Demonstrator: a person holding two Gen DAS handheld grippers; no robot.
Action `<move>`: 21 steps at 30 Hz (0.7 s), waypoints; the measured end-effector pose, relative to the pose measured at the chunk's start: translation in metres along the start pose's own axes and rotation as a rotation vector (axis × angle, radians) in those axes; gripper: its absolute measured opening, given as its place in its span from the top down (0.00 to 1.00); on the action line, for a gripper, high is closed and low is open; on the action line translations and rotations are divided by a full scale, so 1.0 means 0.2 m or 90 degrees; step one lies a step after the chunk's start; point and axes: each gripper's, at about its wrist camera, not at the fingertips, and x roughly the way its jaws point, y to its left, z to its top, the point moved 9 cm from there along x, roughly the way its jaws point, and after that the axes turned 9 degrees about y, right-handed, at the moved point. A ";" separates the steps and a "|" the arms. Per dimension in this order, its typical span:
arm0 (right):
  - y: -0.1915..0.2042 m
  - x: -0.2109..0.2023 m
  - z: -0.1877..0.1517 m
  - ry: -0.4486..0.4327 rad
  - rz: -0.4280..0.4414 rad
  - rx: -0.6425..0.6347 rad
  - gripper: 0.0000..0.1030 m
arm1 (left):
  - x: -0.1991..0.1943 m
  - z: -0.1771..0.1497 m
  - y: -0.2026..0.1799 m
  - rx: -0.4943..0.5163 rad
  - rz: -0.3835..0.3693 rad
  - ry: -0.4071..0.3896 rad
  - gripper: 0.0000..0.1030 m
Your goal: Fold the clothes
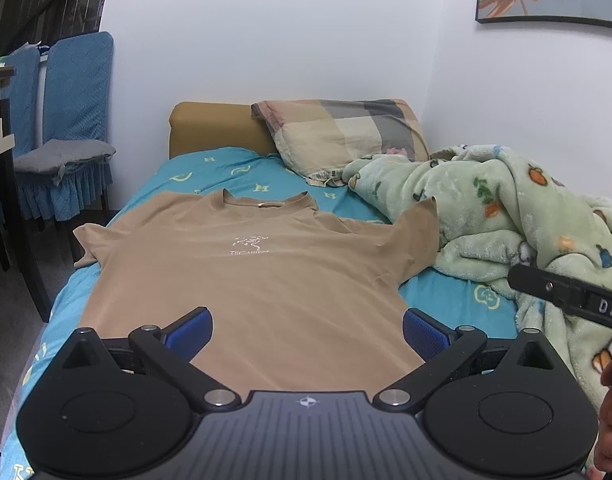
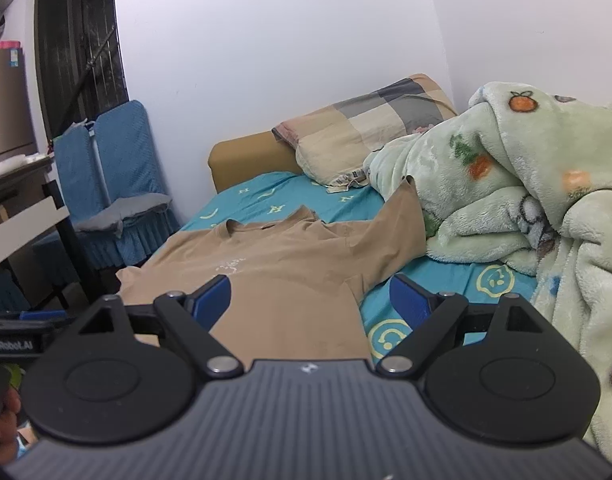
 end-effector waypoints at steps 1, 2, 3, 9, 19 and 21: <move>0.00 0.00 0.00 -0.002 0.000 0.001 0.24 | 0.00 0.00 0.00 0.003 0.002 0.000 0.01; 0.00 0.00 0.00 -0.003 -0.002 0.001 0.24 | 0.00 0.00 -0.01 0.005 0.003 -0.001 0.01; 0.00 0.00 0.00 -0.004 -0.003 0.002 0.24 | 0.00 -0.01 -0.01 0.007 0.005 -0.002 0.01; -0.05 0.04 0.00 0.010 0.003 0.053 0.18 | -0.01 -0.01 -0.02 0.005 0.007 -0.002 0.00; -0.28 0.27 -0.01 0.044 0.033 0.242 0.17 | 0.06 -0.05 0.01 -0.009 0.023 0.023 0.00; -0.32 0.34 -0.01 0.049 0.031 0.263 0.17 | 0.09 -0.06 0.01 -0.016 0.026 0.032 0.00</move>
